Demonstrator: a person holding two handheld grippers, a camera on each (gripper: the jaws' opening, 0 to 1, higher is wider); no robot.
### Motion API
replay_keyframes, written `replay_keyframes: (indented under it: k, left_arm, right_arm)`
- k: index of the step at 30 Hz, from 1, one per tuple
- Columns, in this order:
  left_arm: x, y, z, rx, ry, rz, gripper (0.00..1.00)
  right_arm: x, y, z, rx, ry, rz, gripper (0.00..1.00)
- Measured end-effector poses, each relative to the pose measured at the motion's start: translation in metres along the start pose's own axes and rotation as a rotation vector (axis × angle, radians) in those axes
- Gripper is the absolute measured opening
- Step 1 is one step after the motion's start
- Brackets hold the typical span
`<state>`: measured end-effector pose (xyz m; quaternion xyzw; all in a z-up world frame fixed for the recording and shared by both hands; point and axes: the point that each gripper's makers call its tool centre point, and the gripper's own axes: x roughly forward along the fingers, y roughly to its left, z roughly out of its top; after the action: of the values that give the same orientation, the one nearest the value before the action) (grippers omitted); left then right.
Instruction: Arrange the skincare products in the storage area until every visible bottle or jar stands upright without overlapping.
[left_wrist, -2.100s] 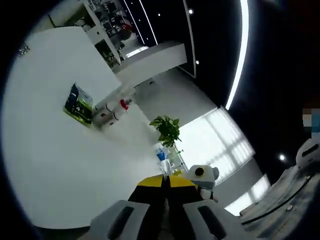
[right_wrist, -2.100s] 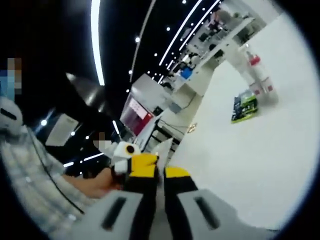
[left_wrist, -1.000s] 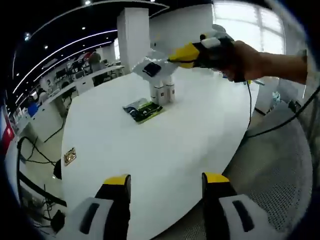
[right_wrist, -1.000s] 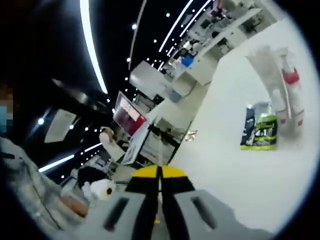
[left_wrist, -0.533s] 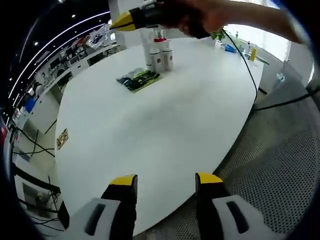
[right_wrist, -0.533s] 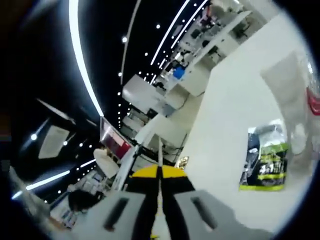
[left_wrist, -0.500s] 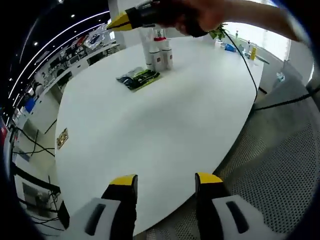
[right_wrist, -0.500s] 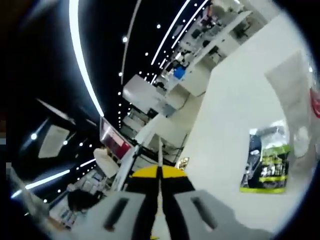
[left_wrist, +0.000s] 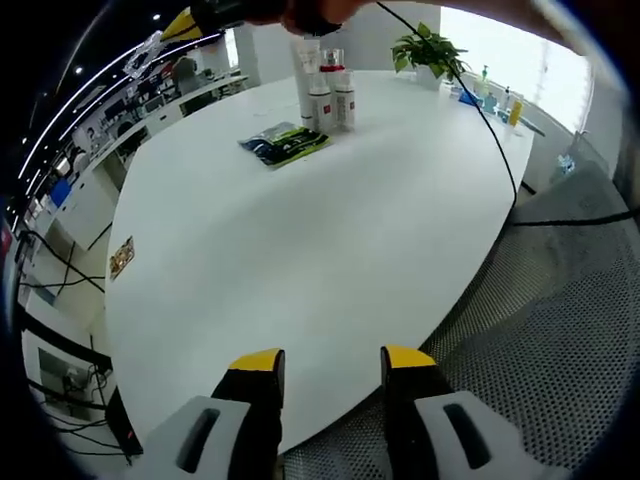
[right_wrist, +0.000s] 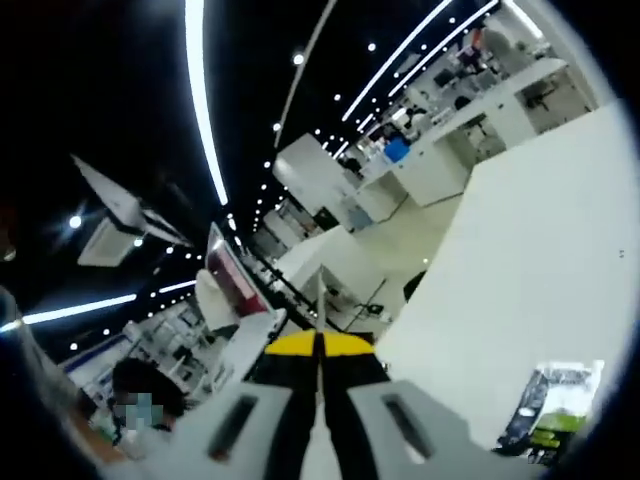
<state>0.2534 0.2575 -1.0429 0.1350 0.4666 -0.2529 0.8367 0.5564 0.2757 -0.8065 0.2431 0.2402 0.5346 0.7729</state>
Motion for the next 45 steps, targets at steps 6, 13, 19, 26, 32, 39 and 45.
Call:
replay_keyframes:
  k: [6, 13, 19, 26, 32, 39, 45]
  left_arm:
    - [0.001, -0.001, -0.003, 0.002, 0.012, -0.004, 0.35]
    - [0.002, 0.001, -0.008, 0.000, 0.031, -0.003, 0.34]
    - [0.004, -0.002, -0.011, 0.013, 0.047, -0.017, 0.33]
    - [0.004, -0.004, -0.012, 0.012, 0.052, -0.027, 0.31]
    - [0.005, -0.003, -0.015, 0.022, 0.064, -0.028, 0.30]
    - [0.004, -0.003, -0.016, 0.018, 0.066, -0.026, 0.29]
    - [0.006, -0.002, -0.019, 0.024, 0.079, -0.026, 0.28]
  right_arm:
    - [0.018, 0.008, 0.044, -0.060, -0.027, 0.019, 0.00]
    - [0.027, -0.014, 0.086, 0.041, -0.138, 0.040, 0.00]
    - [0.031, -0.051, 0.022, 0.093, -0.020, -0.047, 0.00]
    - [0.023, -0.085, -0.035, 0.185, 0.045, -0.125, 0.00]
    - [0.019, -0.096, -0.060, 0.242, 0.062, -0.165, 0.00]
    - [0.012, -0.132, -0.091, 0.308, 0.079, -0.253, 0.00]
    - [0.002, -0.156, -0.118, 0.376, 0.085, -0.330, 0.00]
